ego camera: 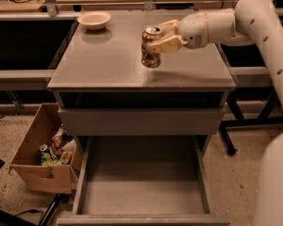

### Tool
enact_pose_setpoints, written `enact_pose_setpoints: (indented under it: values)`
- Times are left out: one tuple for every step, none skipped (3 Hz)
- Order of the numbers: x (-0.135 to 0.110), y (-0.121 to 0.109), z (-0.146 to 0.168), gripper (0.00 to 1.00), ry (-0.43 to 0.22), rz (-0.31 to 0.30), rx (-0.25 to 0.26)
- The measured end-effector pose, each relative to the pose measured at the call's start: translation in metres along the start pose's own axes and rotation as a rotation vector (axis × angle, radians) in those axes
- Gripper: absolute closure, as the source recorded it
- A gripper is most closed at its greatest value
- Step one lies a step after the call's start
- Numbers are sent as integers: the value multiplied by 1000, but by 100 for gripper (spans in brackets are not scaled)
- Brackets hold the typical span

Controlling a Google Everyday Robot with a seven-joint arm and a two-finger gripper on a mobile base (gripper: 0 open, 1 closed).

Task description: Place orange can into middle drawer

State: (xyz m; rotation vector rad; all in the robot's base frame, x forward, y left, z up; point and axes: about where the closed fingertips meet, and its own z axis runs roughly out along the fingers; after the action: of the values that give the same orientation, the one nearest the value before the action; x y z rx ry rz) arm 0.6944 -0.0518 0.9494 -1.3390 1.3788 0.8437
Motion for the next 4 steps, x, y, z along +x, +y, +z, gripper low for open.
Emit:
enact_pose_setpoints:
  values:
    - [-60,43,-44,100,-12,-107,94]
    - [-108,97,-59,100,-37,-225,167]
    - [-65,139,-66,100,-5,-190,186]
    - [17,167,-58,100,63,-84,201]
